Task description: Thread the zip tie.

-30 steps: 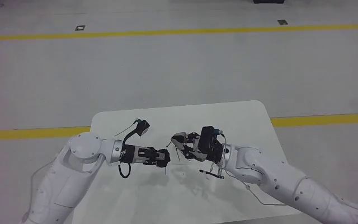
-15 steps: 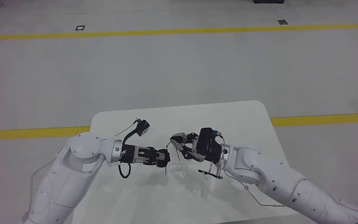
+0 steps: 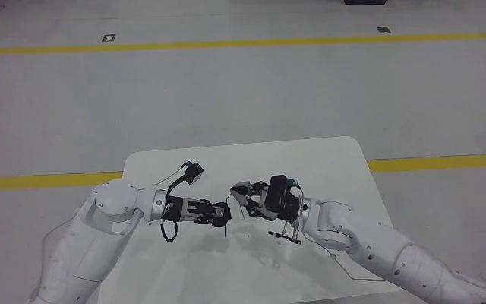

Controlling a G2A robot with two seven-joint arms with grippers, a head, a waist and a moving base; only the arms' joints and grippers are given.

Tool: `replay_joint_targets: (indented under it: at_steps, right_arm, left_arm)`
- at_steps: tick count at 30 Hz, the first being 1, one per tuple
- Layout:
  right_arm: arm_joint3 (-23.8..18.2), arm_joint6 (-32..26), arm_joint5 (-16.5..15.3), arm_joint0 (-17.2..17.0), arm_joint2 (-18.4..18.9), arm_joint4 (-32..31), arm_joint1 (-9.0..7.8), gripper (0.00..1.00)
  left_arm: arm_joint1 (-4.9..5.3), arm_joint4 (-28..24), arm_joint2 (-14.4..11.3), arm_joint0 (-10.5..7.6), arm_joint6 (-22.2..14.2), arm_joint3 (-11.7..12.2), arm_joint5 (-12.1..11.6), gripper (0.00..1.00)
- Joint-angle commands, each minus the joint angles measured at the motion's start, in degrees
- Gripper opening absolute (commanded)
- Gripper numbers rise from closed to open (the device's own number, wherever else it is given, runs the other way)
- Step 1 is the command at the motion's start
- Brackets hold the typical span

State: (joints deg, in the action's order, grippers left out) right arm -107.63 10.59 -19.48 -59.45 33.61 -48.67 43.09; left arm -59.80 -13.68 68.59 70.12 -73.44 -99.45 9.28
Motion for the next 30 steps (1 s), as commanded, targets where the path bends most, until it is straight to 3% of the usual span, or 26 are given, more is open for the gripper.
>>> replay_joint_targets:
  at_steps: [1, 17, 19, 30]
  right_arm:
    - [-0.03, 0.23, 0.00, -0.03, -0.19, -0.15, -0.01, 0.00]
    - [0.50, 1.58, 0.00, 0.69, -1.90, -0.13, -0.71, 0.00]
    - [0.47, 1.79, 0.00, 0.84, -2.13, 0.07, -0.78, 0.00]
    - [0.96, 2.34, 0.00, 1.74, -3.56, 0.89, -1.17, 0.00]
  left_arm:
    - [0.00, 0.00, 0.00, 0.00, 0.00, 0.00, 0.00, 0.00]
    - [0.00, 0.00, 0.00, 0.00, 0.00, 0.00, 0.00, 0.00]
    - [-0.01, -0.11, -0.64, 0.41, 1.77, -0.30, -0.39, 0.00]
    - [0.62, -1.08, -1.55, 0.02, 2.99, -0.56, -0.85, 0.00]
